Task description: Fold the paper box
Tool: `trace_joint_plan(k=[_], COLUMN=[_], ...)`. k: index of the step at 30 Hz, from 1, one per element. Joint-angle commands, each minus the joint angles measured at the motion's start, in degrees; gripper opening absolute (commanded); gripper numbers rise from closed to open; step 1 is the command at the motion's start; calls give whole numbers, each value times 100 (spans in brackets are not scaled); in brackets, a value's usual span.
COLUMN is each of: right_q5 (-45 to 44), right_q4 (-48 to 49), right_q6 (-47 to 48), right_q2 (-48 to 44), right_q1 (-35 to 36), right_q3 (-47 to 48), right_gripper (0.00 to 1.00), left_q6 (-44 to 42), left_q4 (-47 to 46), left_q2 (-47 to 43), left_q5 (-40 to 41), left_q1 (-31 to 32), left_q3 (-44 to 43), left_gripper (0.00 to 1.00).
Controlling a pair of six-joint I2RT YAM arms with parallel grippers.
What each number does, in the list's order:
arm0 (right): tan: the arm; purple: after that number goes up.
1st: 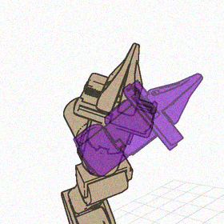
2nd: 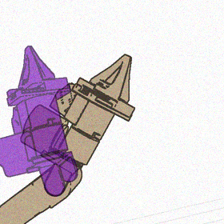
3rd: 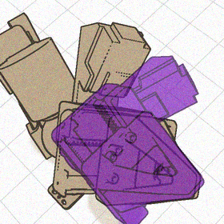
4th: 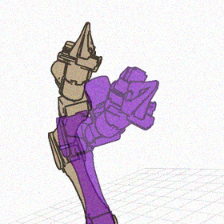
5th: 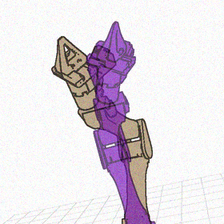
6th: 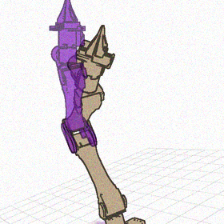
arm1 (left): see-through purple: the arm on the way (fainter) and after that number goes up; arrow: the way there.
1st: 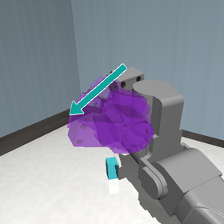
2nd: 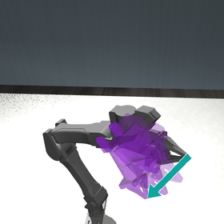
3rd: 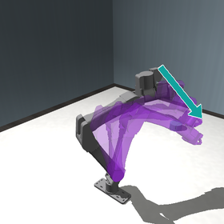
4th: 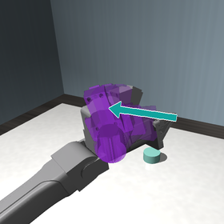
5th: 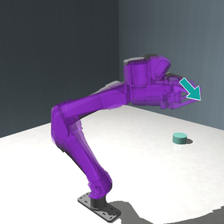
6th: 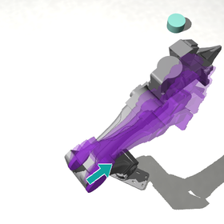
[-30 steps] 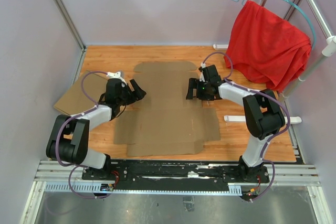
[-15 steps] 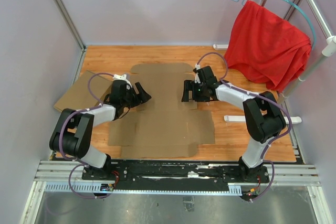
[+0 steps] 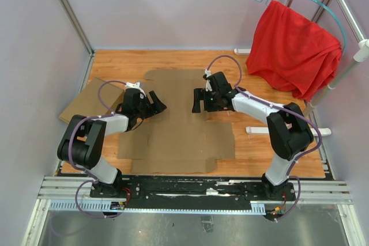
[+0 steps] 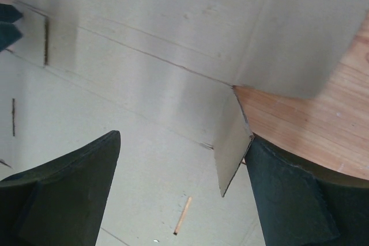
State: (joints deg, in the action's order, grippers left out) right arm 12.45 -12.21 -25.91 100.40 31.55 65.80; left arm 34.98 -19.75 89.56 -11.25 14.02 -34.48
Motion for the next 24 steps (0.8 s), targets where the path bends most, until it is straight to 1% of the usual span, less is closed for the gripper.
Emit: trace_joint_plan(k=[1, 7, 19, 24], right_q5=[-48, -78, 115, 95], right_q4=[-96, -127, 169, 151], right_q6=[58, 65, -50, -51], right_q2=[-34, 289, 1052, 1203], right_q1=[226, 392, 638, 659], right_q3=[320, 524, 590, 629], right_gripper=[88, 88, 87, 87], left_q6=[22, 26, 61, 91], left_q4=[-55, -49, -102, -118], left_q2=[141, 161, 267, 323], left_q5=[64, 88, 87, 63], left_q1=[39, 39, 39, 34], left_q3=[60, 78, 138, 128], left_gripper=[80, 80, 79, 79])
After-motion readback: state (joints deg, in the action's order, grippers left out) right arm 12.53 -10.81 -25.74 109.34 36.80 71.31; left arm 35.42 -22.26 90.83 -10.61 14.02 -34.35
